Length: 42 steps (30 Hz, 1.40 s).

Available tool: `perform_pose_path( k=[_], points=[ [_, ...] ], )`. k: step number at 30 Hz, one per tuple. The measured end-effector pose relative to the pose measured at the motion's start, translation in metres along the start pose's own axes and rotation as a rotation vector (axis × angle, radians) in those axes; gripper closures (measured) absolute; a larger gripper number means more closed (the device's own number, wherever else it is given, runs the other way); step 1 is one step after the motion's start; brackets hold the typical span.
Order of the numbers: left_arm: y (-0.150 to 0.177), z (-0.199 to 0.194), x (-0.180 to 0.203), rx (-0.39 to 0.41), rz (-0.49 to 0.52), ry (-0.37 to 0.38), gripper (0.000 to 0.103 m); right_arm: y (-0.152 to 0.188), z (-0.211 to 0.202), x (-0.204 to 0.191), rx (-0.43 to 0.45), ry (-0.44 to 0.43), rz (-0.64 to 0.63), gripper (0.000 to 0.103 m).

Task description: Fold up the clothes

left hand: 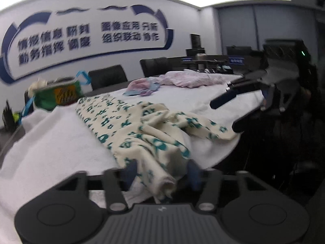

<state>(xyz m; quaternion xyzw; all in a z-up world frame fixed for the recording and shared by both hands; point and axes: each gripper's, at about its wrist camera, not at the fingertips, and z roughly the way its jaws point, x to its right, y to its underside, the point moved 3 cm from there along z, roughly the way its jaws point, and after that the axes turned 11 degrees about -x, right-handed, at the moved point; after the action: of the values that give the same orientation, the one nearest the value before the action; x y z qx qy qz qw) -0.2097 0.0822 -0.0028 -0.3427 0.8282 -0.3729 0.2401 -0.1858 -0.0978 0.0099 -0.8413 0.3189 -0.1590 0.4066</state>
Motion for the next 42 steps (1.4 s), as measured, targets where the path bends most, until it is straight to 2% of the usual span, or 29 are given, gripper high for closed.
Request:
perform_pose_path(
  k=[1,4,7,9,13,16,20,26,29,32,36,40,41,42],
  points=[
    [0.002,0.004,0.002,-0.014,0.011,-0.01,0.046,0.004,-0.002,0.0,-0.002,0.016,0.002,0.019],
    [0.007,0.013,0.003,-0.023,0.015,-0.038,0.048,0.017,0.005,-0.001,-0.051,0.047,0.015,0.019],
    [0.002,0.014,-0.002,-0.041,-0.007,-0.036,0.067,0.028,0.022,-0.012,-0.086,0.096,-0.056,0.021],
    [-0.001,0.014,-0.005,-0.053,-0.022,-0.035,0.082,0.029,0.027,-0.016,-0.079,0.126,-0.102,0.036],
    [-0.009,0.008,-0.013,-0.06,-0.075,-0.011,0.088,0.021,0.024,-0.003,-0.035,0.085,-0.036,0.084],
    [-0.016,0.001,-0.013,-0.04,-0.089,-0.014,0.09,0.015,0.021,0.002,-0.012,0.055,-0.024,0.097],
    [-0.03,-0.005,-0.009,-0.016,-0.083,-0.033,0.093,0.006,0.016,0.001,0.027,0.047,-0.042,0.098],
    [-0.033,-0.018,0.003,-0.024,-0.04,0.032,0.096,-0.007,0.0,-0.006,0.041,-0.002,-0.089,0.1],
    [-0.043,-0.026,-0.002,-0.006,-0.057,0.08,0.096,-0.012,-0.012,-0.009,0.038,-0.054,-0.113,0.1],
    [-0.068,-0.019,-0.026,0.003,-0.093,0.091,0.095,-0.026,-0.021,0.005,0.069,-0.067,-0.106,0.1],
    [-0.126,0.023,-0.073,-0.051,-0.151,0.086,0.093,-0.063,-0.011,0.051,0.093,-0.051,-0.054,0.1],
    [-0.171,0.1,-0.129,-0.185,-0.309,0.098,0.091,-0.104,0.035,0.12,0.016,0.007,0.047,0.099],
    [-0.175,0.124,-0.146,-0.224,-0.389,0.105,0.085,-0.112,0.051,0.136,-0.015,0.018,0.083,0.099],
    [-0.175,0.146,-0.159,-0.271,-0.459,0.108,0.071,-0.119,0.068,0.152,-0.048,0.029,0.12,0.099]
  ],
)
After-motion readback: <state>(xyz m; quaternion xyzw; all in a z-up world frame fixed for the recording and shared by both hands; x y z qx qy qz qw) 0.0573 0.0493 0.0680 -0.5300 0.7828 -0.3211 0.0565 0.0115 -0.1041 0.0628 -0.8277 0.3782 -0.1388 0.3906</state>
